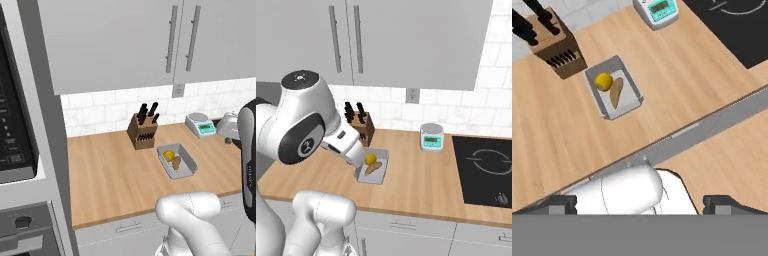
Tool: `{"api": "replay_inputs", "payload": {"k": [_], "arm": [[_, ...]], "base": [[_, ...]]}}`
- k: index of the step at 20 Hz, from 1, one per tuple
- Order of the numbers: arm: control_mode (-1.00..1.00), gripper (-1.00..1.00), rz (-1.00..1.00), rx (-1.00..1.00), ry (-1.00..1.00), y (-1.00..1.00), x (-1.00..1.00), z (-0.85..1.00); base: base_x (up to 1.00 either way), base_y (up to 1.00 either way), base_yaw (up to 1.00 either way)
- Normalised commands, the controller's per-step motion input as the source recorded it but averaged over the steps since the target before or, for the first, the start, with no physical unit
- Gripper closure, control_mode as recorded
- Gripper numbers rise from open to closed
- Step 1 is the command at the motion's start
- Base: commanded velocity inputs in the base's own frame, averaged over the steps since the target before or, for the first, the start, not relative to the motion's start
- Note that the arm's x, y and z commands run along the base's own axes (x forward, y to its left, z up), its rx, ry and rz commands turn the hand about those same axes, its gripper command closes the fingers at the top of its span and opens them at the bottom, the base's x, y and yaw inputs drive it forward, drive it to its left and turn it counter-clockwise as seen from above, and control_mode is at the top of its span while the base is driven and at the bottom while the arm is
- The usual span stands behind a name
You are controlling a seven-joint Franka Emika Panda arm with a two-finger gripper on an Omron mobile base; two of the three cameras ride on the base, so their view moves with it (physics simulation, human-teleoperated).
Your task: Take the meat container that has the chicken drumstick and place it on the second highest rack of the freezer. Then take the vegetable container that has the sweet potato and lemon and place it on the highest rack of the freezer.
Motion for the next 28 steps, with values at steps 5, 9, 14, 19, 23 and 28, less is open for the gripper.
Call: {"api": "replay_inputs", "payload": {"k": [5,9,14,19,23,28], "arm": [[-1.0,-1.0,-0.28,0.14,0.04,-0.19,0.37,-0.64],[-1.0,-1.0,-0.28,0.12,0.0,0.0,0.34,-0.72],[-1.0,-1.0,-0.34,0.1,0.0,0.0,0.42,-0.39],[-1.0,-1.0,-0.33,0.0,0.0,0.13,0.41,-0.38],[-1.0,-1.0,-0.25,0.0,0.06,0.05,0.3,-0.27],[-1.0,-1.0,-0.01,0.13,0.24,-0.01,0.22,-0.17]], "base": [[0.0,0.0,0.0],[0.0,0.0,0.0],[0.0,0.0,0.0],[0.0,0.0,0.0],[0.0,0.0,0.0],[0.0,0.0,0.0]]}}
